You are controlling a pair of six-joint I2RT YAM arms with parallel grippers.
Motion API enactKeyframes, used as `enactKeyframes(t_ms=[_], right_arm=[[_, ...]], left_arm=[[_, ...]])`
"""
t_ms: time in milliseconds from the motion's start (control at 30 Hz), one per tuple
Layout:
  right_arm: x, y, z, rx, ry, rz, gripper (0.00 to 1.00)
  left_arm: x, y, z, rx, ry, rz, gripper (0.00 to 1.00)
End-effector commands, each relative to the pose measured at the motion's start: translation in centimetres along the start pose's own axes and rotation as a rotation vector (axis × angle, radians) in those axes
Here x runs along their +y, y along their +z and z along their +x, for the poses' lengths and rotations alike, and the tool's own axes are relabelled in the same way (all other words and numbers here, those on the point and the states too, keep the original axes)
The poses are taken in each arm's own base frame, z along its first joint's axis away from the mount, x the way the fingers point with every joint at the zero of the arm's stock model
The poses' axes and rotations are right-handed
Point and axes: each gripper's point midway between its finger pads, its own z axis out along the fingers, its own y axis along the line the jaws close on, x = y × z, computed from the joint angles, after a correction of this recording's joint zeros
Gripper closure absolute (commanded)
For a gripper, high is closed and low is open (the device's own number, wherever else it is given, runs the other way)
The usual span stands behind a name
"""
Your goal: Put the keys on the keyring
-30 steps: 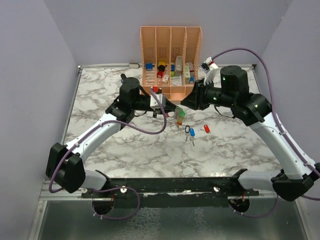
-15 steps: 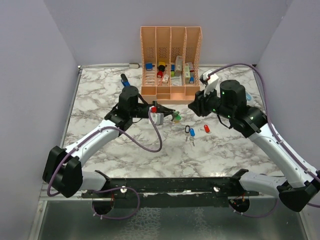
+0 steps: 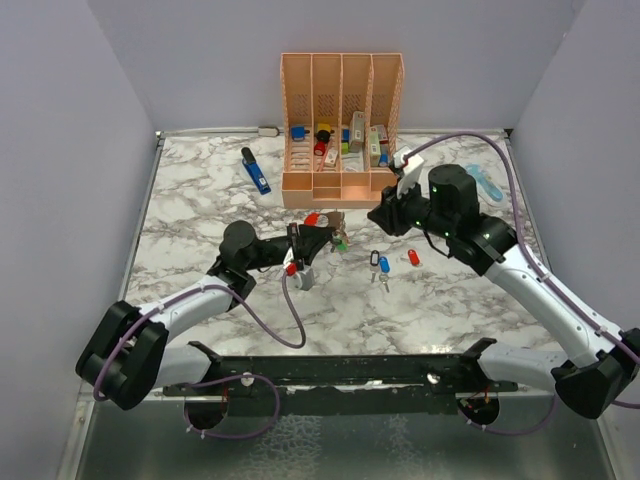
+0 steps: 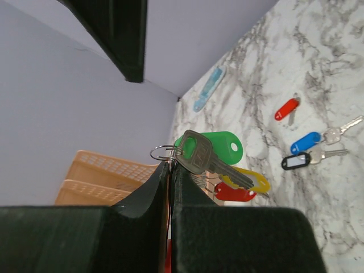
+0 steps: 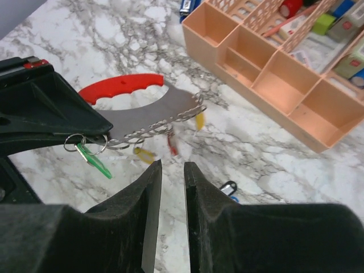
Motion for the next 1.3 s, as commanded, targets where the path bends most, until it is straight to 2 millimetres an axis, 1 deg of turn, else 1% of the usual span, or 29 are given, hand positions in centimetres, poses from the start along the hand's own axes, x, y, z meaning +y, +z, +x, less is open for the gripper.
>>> enactKeyframes(t_ms=[0, 67, 167, 267, 300, 367, 433, 467, 533, 600, 700, 767, 833, 967, 1067, 1133, 1200, 1267], right_arm=[[2.3, 1.6, 0.8, 0.025, 0.092, -0.126, 0.78], [3.0, 1.8, 0.5, 0.019, 0.136, -0.151, 0.78], [3.2, 1.5, -0.7, -0.009, 0.162, -0.16, 0.78], [3.9, 1.8, -0.7, 0.016, 0.175, -0.194, 0.79], [4.4, 1.8, -0.3, 0.038, 0.153, -0.23, 0.79], [4.4, 1.7, -0.2, 0.018, 0.083, -0.249, 0.81], [3.7, 1.3, -0.4, -0.056, 0.016, -0.217, 0.81], [3.4, 1.0, -0.8, -0.093, -0.026, -0.202, 0.81], [2.5, 0.8, -1.0, -0.131, -0.103, -0.159, 0.81], [1.7, 1.0, -0.8, -0.131, -0.163, -0.126, 0.81], [1.3, 1.5, -1.3, -0.157, -0.212, -0.113, 0.8], [1.4, 1.7, -1.9, -0.189, -0.235, -0.117, 0.8], [1.4, 1.9, -2.3, -0.211, -0.257, -0.118, 0.76], [1.7, 2.3, -2.5, -0.222, -0.291, -0.138, 0.71], [2.5, 2.4, -2.6, -0.235, -0.325, -0.163, 0.68], [3.2, 2.7, -2.4, -0.235, -0.361, -0.176, 0.67], [3.5, 2.8, -1.9, -0.227, -0.398, -0.175, 0.67], [3.6, 2.9, -1.0, -0.217, -0.423, -0.179, 0.66]], left_arm=[[4.9, -0.9, -2.5, -0.048, 0.196, -0.214, 1.0], [4.9, -1.1, -2.5, -0.049, 0.216, -0.229, 1.0], [5.0, -1.1, -2.3, -0.044, 0.24, -0.254, 1.0], [4.9, -1.1, -2.2, -0.043, 0.243, -0.275, 1.0], [5.0, -1.2, -2.2, -0.047, 0.231, -0.282, 1.0], [5.1, -1.1, -2.3, -0.06, 0.192, -0.291, 1.0], [5.0, -1.0, -2.6, -0.076, 0.156, -0.288, 1.0], [5.0, -1.0, -2.8, -0.089, 0.138, -0.291, 1.0], [5.1, -1.0, -3.0, -0.102, 0.095, -0.304, 1.0], [5.4, -1.0, -3.1, -0.11, 0.054, -0.315, 1.0], [5.3, -1.0, -3.2, -0.117, 0.007, -0.317, 1.0], [5.0, -1.0, -3.2, -0.122, -0.012, -0.307, 1.0], [4.9, -0.9, -3.0, -0.121, -0.033, -0.307, 1.0], [5.0, -0.8, -2.3, -0.102, -0.078, -0.32, 1.0], [5.0, -0.6, -2.1, -0.102, -0.112, -0.319, 1.0], [5.1, -0.4, -2.1, -0.109, -0.147, -0.319, 1.0], [5.2, -0.3, -2.1, -0.114, -0.17, -0.321, 1.0], [5.3, -0.1, -2.1, -0.121, -0.197, -0.32, 1.0]])
